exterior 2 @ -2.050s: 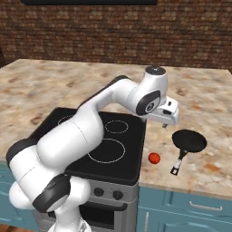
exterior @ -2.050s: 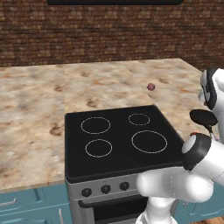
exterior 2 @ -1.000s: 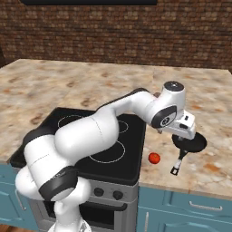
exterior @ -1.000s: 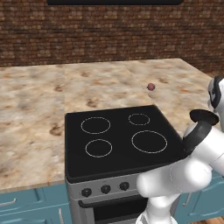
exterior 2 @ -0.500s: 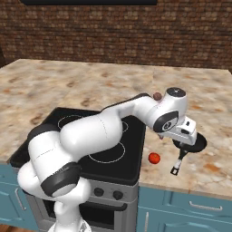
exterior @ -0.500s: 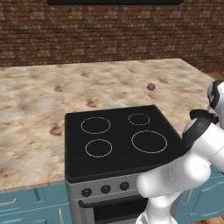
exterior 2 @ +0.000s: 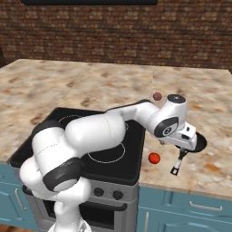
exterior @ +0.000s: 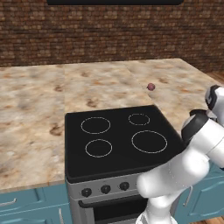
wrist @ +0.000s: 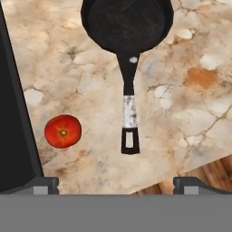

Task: Place the pan on the front right burner on the stove. Then place the tomato and the onion in the pan and turn on the front right burner.

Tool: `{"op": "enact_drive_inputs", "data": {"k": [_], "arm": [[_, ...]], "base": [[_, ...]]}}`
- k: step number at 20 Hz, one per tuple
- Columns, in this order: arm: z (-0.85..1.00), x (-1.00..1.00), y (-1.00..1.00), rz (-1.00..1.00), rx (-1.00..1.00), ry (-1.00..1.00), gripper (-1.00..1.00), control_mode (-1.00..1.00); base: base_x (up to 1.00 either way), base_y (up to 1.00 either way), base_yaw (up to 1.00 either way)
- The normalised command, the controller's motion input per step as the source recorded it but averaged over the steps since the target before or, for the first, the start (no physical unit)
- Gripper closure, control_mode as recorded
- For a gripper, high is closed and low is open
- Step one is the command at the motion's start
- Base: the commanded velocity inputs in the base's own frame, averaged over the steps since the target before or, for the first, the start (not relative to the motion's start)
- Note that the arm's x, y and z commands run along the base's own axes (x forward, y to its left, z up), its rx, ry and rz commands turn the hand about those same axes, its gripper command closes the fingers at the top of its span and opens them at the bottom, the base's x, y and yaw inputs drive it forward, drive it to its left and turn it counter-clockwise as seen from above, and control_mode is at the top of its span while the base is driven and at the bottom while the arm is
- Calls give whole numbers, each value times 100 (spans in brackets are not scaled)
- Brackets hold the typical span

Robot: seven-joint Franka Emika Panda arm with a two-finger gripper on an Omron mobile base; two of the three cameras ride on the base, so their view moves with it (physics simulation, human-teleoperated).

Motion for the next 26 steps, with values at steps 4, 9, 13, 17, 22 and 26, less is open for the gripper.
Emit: {"op": "enact_drive_inputs", "data": {"k": [4, 9, 13, 17, 22, 26], "arm": [[-22, 10, -5, 0, 0, 1, -100, -100], [-22, 11, -3, 0, 0, 1, -100, -100], [-19, 8, -5, 0, 0, 0, -100, -100], [-19, 10, -12, 0, 0, 0, -100, -100], [-19, 13, -16, 0, 0, 0, -100, -100], [-19, 11, -18, 0, 0, 0, -100, -100]], "base": [[0, 0, 0], [0, 0, 0], [0, 0, 0], [0, 0, 0], [0, 0, 0], [0, 0, 0]]}}
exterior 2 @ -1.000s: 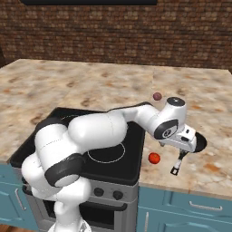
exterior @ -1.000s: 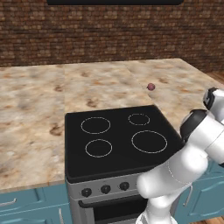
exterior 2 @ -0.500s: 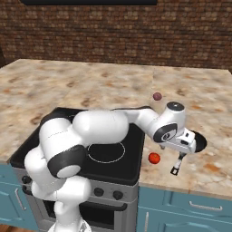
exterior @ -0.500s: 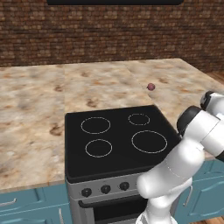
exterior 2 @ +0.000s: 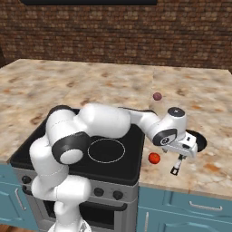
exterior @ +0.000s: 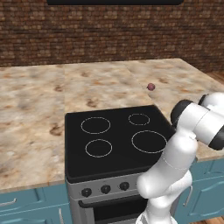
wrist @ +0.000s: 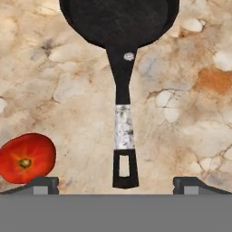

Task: Place the pan on the front right burner on the stove. Then place the tomato and the onion in the pan and turn on the front right burner.

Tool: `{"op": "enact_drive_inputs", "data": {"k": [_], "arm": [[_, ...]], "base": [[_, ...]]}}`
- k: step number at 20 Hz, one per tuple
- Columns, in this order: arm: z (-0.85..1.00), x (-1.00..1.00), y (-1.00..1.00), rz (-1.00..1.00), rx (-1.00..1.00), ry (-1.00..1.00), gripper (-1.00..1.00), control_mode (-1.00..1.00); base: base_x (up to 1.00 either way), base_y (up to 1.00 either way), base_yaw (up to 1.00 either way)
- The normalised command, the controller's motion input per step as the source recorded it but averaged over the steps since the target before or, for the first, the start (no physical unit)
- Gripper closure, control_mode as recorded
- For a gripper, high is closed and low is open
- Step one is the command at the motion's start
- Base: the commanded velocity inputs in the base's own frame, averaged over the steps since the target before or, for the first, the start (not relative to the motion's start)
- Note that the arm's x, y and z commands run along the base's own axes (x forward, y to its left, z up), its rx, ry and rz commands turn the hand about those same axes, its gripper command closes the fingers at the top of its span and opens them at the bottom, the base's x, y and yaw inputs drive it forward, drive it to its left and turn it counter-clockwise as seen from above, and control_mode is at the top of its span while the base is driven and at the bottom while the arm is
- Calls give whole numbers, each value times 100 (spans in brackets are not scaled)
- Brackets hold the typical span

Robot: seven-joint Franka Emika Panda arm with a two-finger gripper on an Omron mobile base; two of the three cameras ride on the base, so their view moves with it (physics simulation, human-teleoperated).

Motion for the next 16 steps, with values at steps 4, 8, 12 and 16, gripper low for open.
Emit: {"op": "enact_drive_inputs", "data": {"k": [4, 8, 12, 16], "arm": [[-17, 2, -21, 0, 0, 0, -100, -100], [-13, 1, -21, 0, 0, 0, -100, -100], [-10, 5, -8, 0, 0, 0, -100, -100], [-9, 7, 0, 0, 0, 0, -100, -100]], "base": [[0, 0, 0], [0, 0, 0], [0, 0, 0], [0, 0, 0]]}}
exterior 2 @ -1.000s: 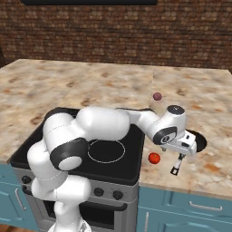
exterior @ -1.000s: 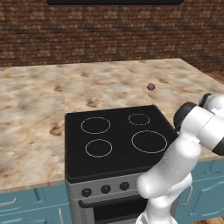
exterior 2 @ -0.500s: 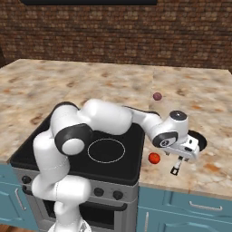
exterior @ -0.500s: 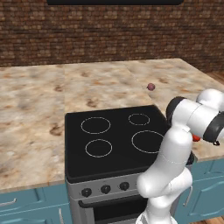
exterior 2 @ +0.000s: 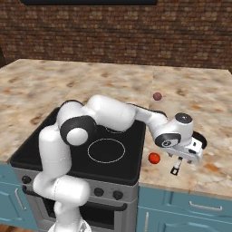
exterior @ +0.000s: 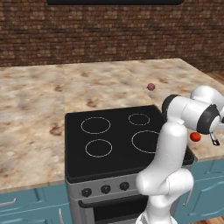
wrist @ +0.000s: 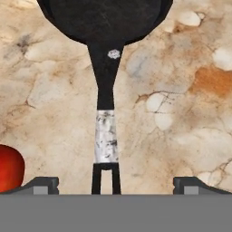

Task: Place the pan on the front right burner on the stove. Then place the tomato and the onion in the pan and turn on the front right burner.

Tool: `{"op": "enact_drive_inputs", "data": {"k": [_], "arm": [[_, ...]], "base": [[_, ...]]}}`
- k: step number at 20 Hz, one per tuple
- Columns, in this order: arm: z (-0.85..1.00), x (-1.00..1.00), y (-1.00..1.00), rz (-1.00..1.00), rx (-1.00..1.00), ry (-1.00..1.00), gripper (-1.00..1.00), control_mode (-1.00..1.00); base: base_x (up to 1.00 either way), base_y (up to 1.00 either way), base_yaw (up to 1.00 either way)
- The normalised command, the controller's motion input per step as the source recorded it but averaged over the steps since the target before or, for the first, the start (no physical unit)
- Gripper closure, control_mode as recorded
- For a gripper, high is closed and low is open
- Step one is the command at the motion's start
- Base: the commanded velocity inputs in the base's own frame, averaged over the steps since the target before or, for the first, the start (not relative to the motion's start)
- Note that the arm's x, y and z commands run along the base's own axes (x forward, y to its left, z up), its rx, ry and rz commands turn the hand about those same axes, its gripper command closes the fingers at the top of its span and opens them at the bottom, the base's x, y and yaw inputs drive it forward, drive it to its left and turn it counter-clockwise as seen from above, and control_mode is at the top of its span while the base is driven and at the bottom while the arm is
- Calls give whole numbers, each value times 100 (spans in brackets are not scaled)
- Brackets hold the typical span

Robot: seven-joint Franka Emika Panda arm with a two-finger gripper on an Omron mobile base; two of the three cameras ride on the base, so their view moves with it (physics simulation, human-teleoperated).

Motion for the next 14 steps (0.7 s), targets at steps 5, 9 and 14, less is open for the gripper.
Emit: {"op": "enact_drive_inputs", "data": {"k": [5, 9, 14], "arm": [[-10, 9, 0, 0, 0, 0, -100, -100], [-14, 11, 0, 0, 0, 0, -100, -100], [-16, 17, 0, 0, 0, 0, -100, -100]], "base": [[0, 0, 0], [0, 0, 0], [0, 0, 0]]}}
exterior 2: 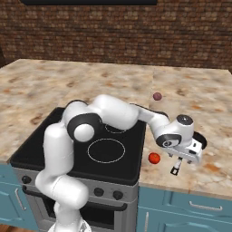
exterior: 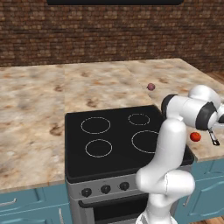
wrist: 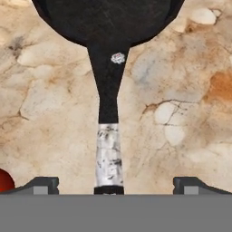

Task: Place the pan on the front right burner on the stove. Then place the tomato and the onion in the pan and turn on the front right burner.

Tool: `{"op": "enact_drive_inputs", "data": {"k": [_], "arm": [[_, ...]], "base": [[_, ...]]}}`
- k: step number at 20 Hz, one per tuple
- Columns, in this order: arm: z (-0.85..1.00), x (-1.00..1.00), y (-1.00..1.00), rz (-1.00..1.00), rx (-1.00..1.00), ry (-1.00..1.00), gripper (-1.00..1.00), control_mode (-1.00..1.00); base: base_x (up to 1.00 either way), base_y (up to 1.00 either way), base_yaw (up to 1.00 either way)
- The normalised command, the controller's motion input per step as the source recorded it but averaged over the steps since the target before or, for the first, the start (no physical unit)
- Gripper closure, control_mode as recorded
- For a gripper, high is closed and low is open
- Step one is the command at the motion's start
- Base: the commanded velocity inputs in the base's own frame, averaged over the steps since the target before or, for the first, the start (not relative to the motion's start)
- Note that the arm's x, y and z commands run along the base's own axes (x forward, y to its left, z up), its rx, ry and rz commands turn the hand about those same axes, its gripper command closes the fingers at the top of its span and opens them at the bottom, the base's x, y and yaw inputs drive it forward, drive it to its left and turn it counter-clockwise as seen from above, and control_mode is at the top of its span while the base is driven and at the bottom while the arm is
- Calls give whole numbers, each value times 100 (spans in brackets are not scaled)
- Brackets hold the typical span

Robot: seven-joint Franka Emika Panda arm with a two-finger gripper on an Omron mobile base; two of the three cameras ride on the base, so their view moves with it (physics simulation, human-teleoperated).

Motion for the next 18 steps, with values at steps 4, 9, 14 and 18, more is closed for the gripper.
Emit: {"op": "enact_drive_inputs", "data": {"k": [4, 9, 14, 18], "arm": [[-12, 20, 0, 0, 0, 0, -100, -100], [-13, 27, 0, 0, 0, 0, -100, -100], [-17, 28, 0, 0, 0, 1, -100, -100], [-23, 27, -4, 0, 0, 2, -100, -100]], "base": [[0, 0, 0], [0, 0, 0], [0, 0, 0], [0, 0, 0]]}}
